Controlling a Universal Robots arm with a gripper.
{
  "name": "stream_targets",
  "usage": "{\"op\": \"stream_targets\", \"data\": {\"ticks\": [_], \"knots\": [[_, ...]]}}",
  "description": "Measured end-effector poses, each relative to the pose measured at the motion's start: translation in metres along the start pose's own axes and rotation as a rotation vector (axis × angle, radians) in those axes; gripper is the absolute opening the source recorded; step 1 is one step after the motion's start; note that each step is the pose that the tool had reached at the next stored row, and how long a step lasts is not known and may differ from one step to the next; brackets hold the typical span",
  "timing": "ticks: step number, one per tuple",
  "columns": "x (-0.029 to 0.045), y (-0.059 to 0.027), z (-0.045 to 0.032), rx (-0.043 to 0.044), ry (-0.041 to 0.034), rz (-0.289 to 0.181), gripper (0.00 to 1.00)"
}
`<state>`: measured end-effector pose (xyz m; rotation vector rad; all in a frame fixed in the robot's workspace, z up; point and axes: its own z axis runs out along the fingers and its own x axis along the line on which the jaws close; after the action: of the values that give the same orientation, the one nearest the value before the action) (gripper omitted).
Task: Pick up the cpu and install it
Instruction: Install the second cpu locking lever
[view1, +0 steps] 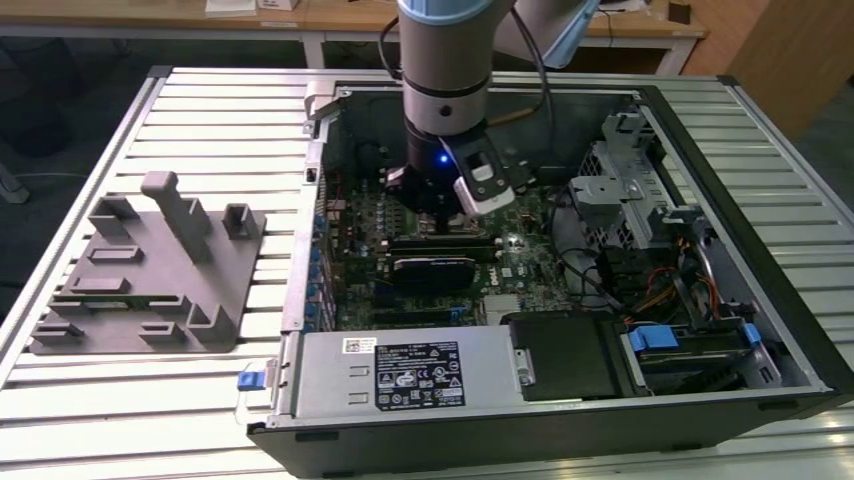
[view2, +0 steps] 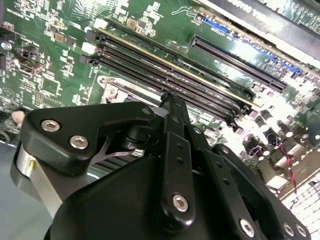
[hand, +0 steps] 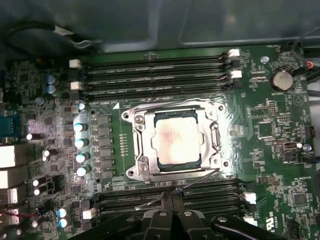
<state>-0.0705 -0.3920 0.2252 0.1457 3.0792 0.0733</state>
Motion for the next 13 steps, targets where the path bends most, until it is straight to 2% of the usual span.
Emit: {"op": "stream_targets", "data": {"ticks": [7, 9, 13], "knots": [[0.0019, -0.0004, 0.0009, 0.0001, 0.0015, -0.017, 0.11], [0.0019, -0.0004, 0.0021, -0.0002, 0.0131, -0.017, 0.11], [0.002, -0.0006, 0.0049, 0.0027, 0.0457, -0.016, 0.11]]}}
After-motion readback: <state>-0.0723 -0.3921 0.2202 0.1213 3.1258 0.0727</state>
